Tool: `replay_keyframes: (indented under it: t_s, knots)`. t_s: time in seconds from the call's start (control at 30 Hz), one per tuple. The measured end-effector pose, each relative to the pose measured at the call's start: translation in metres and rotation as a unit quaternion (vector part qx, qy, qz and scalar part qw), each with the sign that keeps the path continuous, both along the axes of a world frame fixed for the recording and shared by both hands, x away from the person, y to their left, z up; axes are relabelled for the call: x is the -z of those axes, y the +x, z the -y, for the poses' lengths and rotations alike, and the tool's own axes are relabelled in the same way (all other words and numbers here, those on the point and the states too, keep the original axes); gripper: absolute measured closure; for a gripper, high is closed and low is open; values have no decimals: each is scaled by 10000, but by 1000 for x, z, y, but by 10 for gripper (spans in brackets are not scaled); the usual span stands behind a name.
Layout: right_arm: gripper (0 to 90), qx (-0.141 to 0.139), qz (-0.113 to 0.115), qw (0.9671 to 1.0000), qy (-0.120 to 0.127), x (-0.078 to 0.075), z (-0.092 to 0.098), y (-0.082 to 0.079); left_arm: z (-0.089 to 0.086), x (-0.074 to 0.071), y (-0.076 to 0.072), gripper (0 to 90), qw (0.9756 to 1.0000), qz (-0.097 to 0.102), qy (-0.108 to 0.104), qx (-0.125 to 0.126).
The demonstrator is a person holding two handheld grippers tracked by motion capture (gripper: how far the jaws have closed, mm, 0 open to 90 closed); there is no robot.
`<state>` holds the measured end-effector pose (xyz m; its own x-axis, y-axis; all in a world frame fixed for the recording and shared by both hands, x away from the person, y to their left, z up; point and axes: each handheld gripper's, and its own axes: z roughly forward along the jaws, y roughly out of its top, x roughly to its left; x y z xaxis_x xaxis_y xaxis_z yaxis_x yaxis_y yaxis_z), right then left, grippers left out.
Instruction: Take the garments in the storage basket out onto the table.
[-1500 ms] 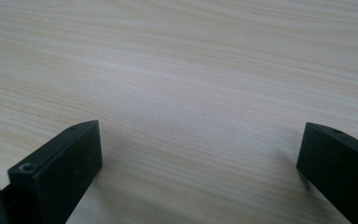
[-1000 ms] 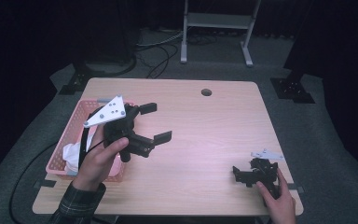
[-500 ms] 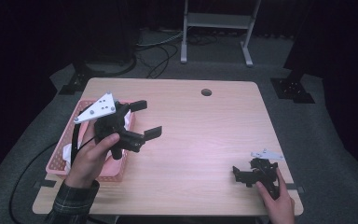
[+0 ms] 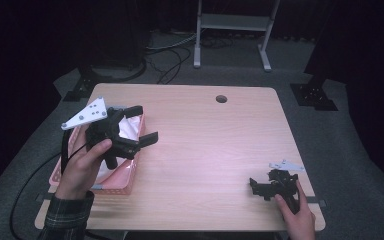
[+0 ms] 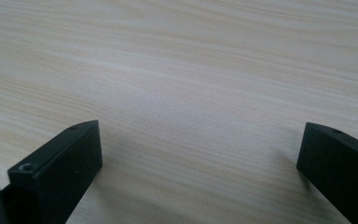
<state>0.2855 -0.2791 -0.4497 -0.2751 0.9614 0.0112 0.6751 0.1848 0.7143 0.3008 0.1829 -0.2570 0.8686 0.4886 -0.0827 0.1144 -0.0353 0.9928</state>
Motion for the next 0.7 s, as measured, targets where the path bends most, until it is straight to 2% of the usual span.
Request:
replay_keyframes:
  t_s: [0.3,0.7]
  knots:
    - [0,1,3,10000,1,0,0,0,-13,-1,0,28,10000,30,-10,-93]
    - [0,0,4,10000,1,0,0,0,-37,-4,-1,28,9992,108,30,-378]
